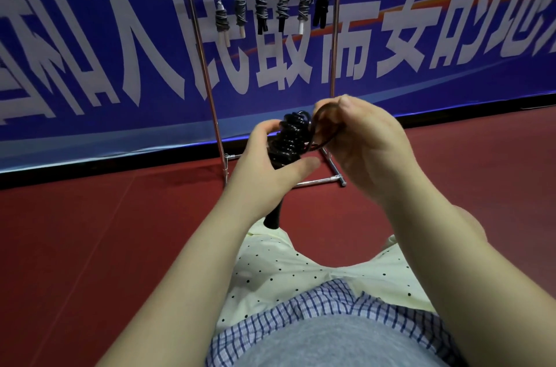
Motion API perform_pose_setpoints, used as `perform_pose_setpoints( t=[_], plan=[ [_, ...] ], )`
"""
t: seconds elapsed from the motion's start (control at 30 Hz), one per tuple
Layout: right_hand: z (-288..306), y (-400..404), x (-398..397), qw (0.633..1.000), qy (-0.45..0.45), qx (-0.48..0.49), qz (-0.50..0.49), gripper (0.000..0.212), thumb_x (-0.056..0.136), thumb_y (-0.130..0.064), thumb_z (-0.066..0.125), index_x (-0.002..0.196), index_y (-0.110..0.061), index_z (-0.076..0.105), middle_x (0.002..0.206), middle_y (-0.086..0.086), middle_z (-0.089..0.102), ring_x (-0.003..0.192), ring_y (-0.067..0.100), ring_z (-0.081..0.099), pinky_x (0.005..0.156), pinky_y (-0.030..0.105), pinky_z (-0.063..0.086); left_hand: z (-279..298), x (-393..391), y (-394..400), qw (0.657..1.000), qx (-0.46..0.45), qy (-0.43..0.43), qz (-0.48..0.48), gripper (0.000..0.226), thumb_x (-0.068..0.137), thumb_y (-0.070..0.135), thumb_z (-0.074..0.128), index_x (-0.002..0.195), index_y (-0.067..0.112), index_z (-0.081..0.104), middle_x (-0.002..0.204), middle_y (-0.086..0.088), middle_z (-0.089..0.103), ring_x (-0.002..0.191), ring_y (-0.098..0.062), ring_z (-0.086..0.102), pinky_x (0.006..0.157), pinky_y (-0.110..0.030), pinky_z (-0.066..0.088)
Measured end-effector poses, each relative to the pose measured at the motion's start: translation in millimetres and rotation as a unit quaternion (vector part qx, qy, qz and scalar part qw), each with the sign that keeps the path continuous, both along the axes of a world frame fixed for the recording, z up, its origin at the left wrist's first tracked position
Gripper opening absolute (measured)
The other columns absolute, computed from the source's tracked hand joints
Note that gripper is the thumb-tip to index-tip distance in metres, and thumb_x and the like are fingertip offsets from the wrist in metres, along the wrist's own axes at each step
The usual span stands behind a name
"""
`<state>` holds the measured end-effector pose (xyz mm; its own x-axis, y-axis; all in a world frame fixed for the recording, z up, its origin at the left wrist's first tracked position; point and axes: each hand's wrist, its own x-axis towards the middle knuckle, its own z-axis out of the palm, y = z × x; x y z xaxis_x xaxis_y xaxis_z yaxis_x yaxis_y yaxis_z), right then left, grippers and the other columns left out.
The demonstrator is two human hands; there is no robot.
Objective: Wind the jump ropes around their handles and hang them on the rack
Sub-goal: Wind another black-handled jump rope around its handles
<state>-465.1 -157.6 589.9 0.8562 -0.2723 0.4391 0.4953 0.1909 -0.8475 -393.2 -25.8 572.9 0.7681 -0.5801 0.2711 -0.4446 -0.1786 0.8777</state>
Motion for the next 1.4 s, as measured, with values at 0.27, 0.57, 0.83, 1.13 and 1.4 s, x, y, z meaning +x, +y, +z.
perform_pose_setpoints(
  t=[0.27,0.57,0.83,1.13,1.4],
  plan=[
    [12,2,-8,0.992,-0.048,0.071,0.088,0.026,0.074,-0.013,0.047,0.066,-0.017,0.072,0.084,0.002,0.067,0.082,0.015,0.056,0.080,0.026,0.045,6,-12,7,0.989,-0.115,0.082,-0.049,0.030,0.074,0.048,0.048,0.102,0.041,0.056,0.101,0.008,0.065,0.099,-0.017,0.061,0.096,-0.048,0.047],
    [1,-8,-1,0.990,0.007,0.132,0.039,0.018,0.064,-0.005,0.069,0.082,-0.007,0.068,0.080,0.003,0.069,0.079,0.018,0.069,0.074,0.031,0.056,0,5,12,0.977,-0.147,0.129,-0.080,0.038,0.070,0.014,0.072,0.106,0.023,0.061,0.094,0.003,0.069,0.090,-0.014,0.068,0.081,-0.031,0.054],
    [-2,-12,1,0.992,0.079,0.093,-0.014,0.025,0.067,-0.009,0.066,0.091,-0.010,0.062,0.080,0.003,0.069,0.068,0.014,0.069,0.061,0.026,0.057,-11,2,8,0.995,-0.077,0.035,-0.056,0.038,0.064,0.029,0.071,0.101,0.035,0.061,0.088,0.015,0.068,0.085,-0.001,0.065,0.075,-0.019,0.052],
    [-7,-24,-1,0.990,0.134,-0.050,-0.018,0.018,0.069,-0.017,0.071,0.085,-0.012,0.066,0.079,0.002,0.071,0.072,0.015,0.067,0.070,0.029,0.055,-14,0,12,0.994,-0.041,-0.010,-0.100,0.063,0.055,0.042,0.073,0.105,0.067,0.042,0.121,0.006,0.052,0.106,-0.006,0.058,0.096,-0.034,0.049],
    [-9,-27,3,0.987,0.126,-0.099,-0.026,0.008,0.068,-0.020,0.072,0.075,-0.022,0.071,0.078,0.001,0.069,0.075,0.018,0.063,0.085,0.044,0.047,-13,1,12,0.992,-0.044,-0.011,-0.121,0.068,0.064,0.024,0.072,0.106,0.069,0.043,0.115,0.010,0.053,0.095,0.000,0.061,0.089,-0.031,0.053]
  ],
)
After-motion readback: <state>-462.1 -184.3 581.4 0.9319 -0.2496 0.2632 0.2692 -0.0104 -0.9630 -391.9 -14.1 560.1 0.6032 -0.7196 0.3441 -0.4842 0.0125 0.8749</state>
